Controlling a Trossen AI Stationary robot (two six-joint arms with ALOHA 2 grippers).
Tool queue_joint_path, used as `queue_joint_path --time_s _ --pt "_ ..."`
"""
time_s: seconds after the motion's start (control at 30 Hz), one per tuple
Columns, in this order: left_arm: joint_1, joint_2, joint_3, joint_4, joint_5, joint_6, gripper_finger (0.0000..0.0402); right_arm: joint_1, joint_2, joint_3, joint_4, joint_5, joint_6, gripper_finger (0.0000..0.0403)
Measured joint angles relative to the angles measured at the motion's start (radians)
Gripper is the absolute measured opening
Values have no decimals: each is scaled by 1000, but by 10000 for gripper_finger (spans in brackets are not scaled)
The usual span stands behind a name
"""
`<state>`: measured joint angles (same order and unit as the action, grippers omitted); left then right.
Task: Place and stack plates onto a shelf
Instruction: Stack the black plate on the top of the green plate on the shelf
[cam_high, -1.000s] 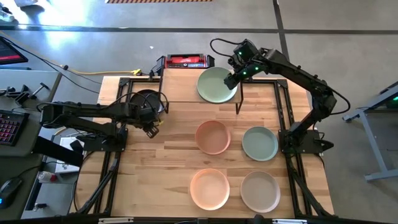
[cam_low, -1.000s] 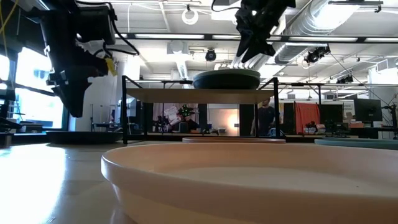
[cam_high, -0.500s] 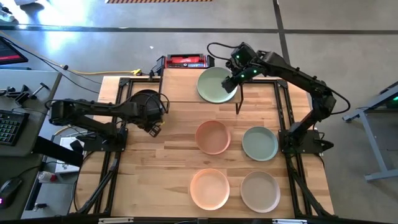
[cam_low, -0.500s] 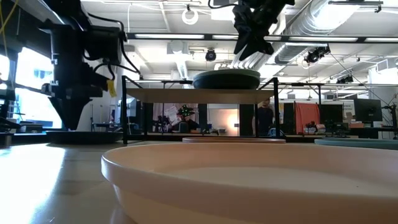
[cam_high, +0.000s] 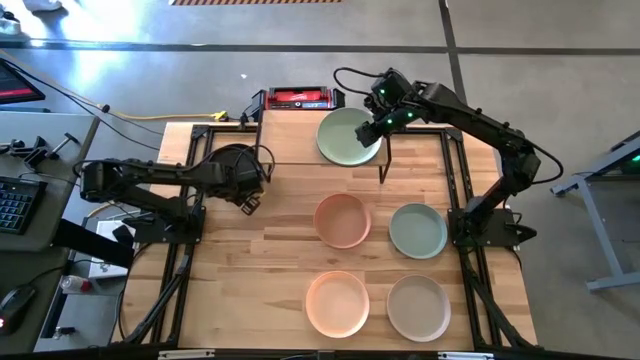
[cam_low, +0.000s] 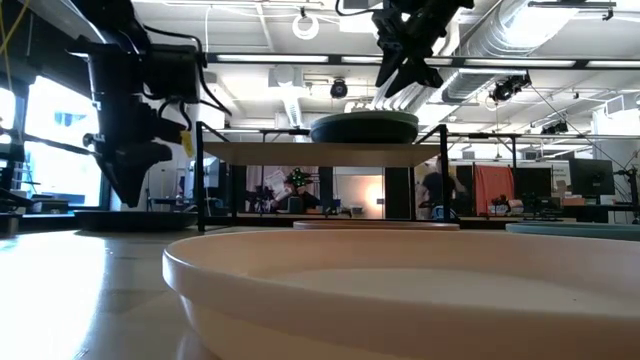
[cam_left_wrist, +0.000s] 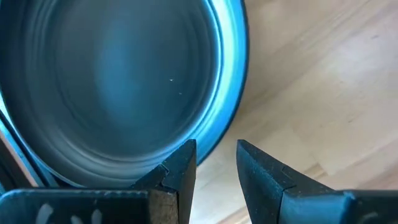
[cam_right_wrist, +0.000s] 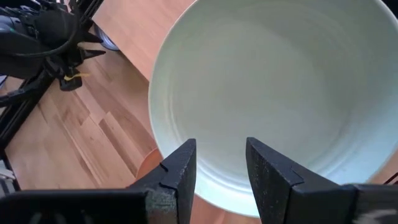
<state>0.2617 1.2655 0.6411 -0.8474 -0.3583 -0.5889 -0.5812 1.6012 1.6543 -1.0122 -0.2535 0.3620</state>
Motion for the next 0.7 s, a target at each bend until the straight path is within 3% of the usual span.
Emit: queue_joint_path --time_s 0.3,0.7 --pt "67 83 0 15 36 98 103 0 0 0 0 0 0 119" --pt "59 148 0 35 33 104 103 0 0 0 0 0 0 119"
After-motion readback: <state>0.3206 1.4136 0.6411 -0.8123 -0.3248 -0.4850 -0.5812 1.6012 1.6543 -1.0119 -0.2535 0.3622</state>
